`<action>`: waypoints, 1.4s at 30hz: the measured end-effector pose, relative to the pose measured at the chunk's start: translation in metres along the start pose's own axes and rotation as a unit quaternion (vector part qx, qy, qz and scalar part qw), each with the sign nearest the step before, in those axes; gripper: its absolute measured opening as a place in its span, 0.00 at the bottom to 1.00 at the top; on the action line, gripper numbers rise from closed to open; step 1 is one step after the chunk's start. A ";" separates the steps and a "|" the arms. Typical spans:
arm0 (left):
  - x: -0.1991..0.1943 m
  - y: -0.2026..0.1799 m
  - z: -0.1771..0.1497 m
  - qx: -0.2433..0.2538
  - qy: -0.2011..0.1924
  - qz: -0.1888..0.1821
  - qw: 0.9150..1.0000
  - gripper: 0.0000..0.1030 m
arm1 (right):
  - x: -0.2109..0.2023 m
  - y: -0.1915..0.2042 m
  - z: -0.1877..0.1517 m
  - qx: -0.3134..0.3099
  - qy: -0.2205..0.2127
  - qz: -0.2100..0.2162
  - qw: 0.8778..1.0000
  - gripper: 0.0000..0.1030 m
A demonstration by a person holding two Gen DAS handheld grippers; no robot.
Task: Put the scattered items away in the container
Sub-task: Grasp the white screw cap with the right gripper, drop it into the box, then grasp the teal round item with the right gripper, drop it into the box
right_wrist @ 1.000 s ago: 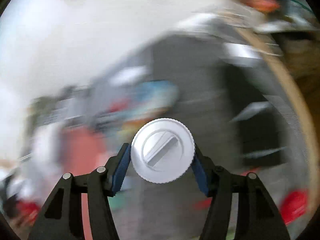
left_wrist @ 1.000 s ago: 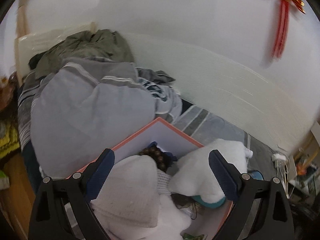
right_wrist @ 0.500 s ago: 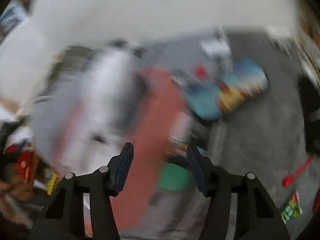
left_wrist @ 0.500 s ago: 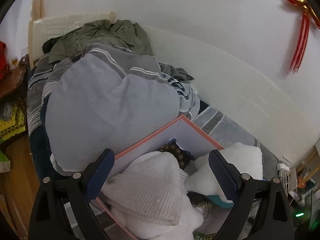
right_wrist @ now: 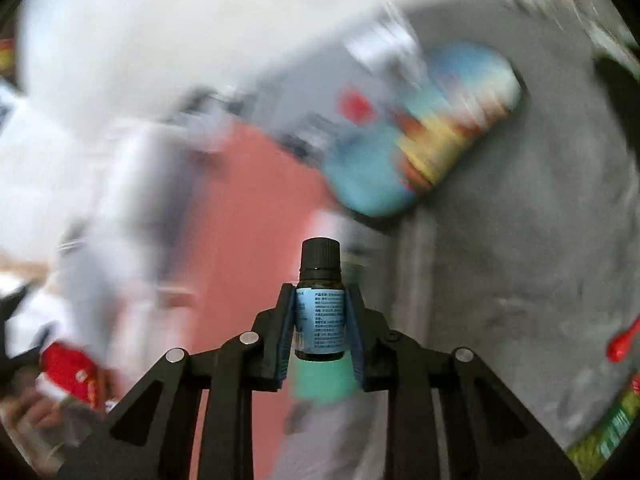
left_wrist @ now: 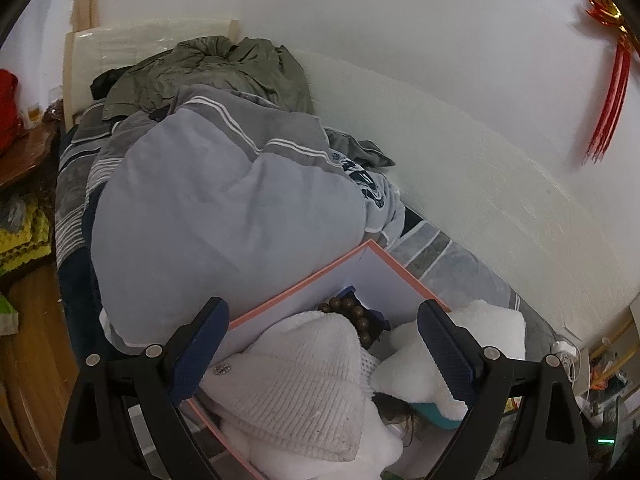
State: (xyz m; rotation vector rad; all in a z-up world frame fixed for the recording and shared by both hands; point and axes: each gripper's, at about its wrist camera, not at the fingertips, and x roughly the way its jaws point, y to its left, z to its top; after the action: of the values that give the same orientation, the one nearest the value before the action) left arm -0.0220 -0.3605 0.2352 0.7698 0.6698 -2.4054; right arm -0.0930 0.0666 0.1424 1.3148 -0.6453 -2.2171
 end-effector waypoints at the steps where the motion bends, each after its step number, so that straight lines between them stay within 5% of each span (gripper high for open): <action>1: 0.000 0.000 -0.001 -0.003 0.000 0.000 1.000 0.93 | -0.021 0.029 -0.001 -0.021 -0.014 0.049 0.998 0.23; 4: 0.002 -0.001 -0.005 -0.004 0.006 -0.001 1.000 0.93 | -0.037 0.093 -0.005 -0.063 -0.001 0.150 0.987 0.24; 5: 0.002 -0.001 -0.007 -0.004 0.011 -0.002 1.000 0.93 | -0.034 0.111 -0.008 -0.068 0.008 0.151 0.986 0.34; 6: 0.002 -0.001 -0.008 -0.004 0.013 -0.002 1.000 0.93 | -0.029 0.121 -0.009 -0.072 0.018 0.143 0.987 0.51; 7: 0.002 -0.002 -0.009 -0.004 0.014 -0.003 1.000 0.93 | -0.025 0.121 -0.009 -0.072 0.021 0.129 0.989 0.91; 8: 0.001 -0.002 -0.009 -0.002 0.015 -0.004 1.000 0.93 | -0.025 0.111 -0.012 -0.060 0.009 0.107 0.992 0.99; 12: -0.001 -0.004 -0.008 0.006 0.006 0.000 1.000 0.93 | -0.010 0.045 -0.033 -0.019 0.013 0.006 1.000 0.79; 15: 0.004 -0.010 -0.010 0.009 0.015 -0.003 1.000 0.93 | 0.020 0.001 -0.056 0.010 0.057 -0.033 0.998 0.75; 19: 0.005 -0.023 -0.015 0.028 0.025 -0.015 0.999 0.93 | 0.064 -0.002 -0.074 0.002 0.091 -0.053 0.994 0.75; 21: 0.003 -0.027 -0.015 0.037 0.017 -0.013 0.999 0.93 | 0.075 0.003 -0.077 -0.012 0.072 -0.086 0.994 0.70; 23: 0.003 -0.029 -0.015 0.041 0.014 -0.012 0.999 0.93 | 0.077 0.011 -0.076 -0.046 0.070 -0.117 0.990 0.52; 24: 0.003 -0.028 -0.014 0.040 0.015 -0.013 0.999 0.93 | 0.075 0.013 -0.075 -0.055 0.070 -0.117 0.989 0.52; 26: 0.006 -0.027 -0.014 0.037 0.020 -0.014 0.999 0.93 | 0.059 0.007 -0.074 -0.046 0.065 -0.091 0.993 0.27; 28: 0.006 -0.025 -0.012 0.034 0.021 -0.014 0.999 0.93 | 0.036 -0.002 -0.069 -0.012 0.054 -0.055 0.997 0.20; 31: 0.006 -0.024 -0.012 0.035 0.018 -0.014 0.999 0.93 | -0.013 0.006 -0.061 -0.018 0.006 -0.047 0.999 0.19; 35: 0.007 -0.021 -0.013 0.031 0.023 -0.013 0.999 0.93 | -0.043 0.023 -0.061 -0.014 -0.003 -0.013 1.000 0.19; 39: 0.006 -0.017 -0.013 0.030 0.026 -0.015 0.999 0.93 | -0.027 0.026 -0.072 -0.013 0.015 -0.015 1.000 0.19; 42: 0.006 -0.015 -0.011 0.028 0.022 -0.014 0.999 0.93 | 0.023 0.000 -0.071 0.006 0.051 -0.023 0.998 0.19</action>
State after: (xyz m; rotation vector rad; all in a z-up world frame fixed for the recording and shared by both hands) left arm -0.0312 -0.3445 0.2279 0.8454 0.6364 -2.4481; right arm -0.0391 0.0416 0.0965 1.4527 -0.5970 -2.1695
